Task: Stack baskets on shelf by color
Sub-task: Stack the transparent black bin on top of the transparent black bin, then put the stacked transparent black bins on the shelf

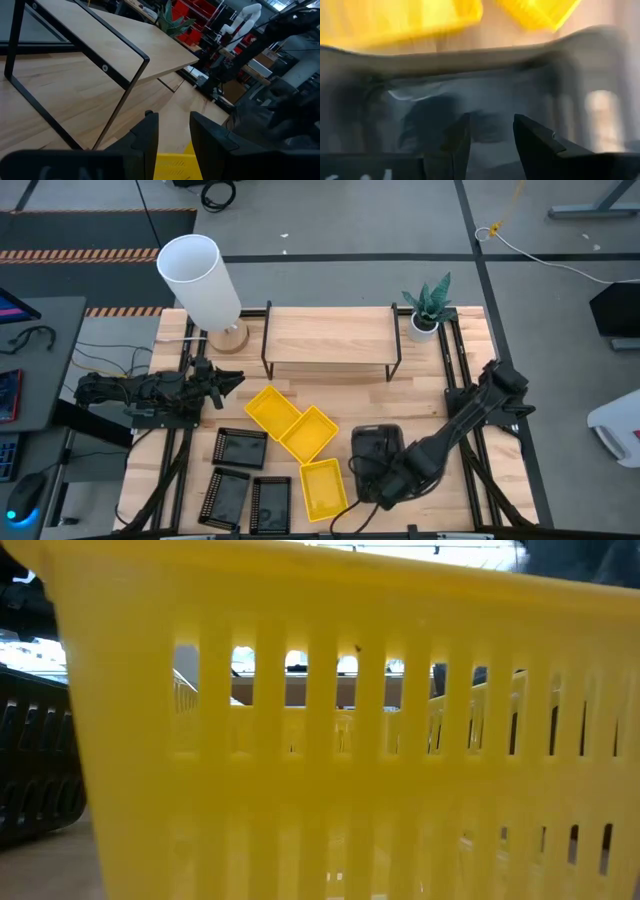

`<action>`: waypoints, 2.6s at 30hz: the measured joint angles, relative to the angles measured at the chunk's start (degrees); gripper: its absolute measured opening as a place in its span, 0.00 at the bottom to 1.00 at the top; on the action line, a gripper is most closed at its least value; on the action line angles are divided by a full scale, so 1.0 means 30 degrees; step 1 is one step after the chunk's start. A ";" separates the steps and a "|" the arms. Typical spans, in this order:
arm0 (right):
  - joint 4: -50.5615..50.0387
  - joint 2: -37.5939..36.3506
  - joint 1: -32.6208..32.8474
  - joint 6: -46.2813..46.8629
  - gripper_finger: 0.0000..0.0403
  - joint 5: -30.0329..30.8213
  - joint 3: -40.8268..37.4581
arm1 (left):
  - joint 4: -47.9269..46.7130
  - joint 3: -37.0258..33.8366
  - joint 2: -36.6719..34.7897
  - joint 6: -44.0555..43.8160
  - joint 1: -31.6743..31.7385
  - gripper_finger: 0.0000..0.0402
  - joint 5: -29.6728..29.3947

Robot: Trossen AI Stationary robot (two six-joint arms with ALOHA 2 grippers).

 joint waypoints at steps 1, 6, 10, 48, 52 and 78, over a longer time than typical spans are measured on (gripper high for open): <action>0.0093 0.0335 -0.0053 -0.0222 0.38 -0.0230 -0.0019 | -0.0007 0.0000 0.0000 -0.0003 -0.0001 0.29 0.0007; 0.0145 -0.0204 -0.0292 -0.0177 0.38 -0.0709 0.0025 | 0.0000 0.0000 0.0000 0.0000 -0.0006 0.29 0.0007; -0.0042 -0.1366 -0.0558 -0.0403 0.38 -0.0762 0.0025 | 0.0003 0.0000 0.0000 0.0000 -0.0006 0.29 0.0003; 0.4626 -0.2910 -0.8867 -1.0429 0.62 -0.8640 -0.6570 | 0.0000 0.0000 0.0000 -0.0007 -0.0004 0.29 0.0000; 0.4674 -0.2910 -0.8889 -1.0089 0.54 -0.8179 -0.7052 | 0.0000 0.0000 0.0000 -0.0004 -0.0002 0.29 0.0003; 0.5147 -0.2932 -0.9260 -1.0284 0.04 -0.9237 -0.7238 | 0.0000 0.0000 0.0000 0.0000 -0.0004 0.29 0.0007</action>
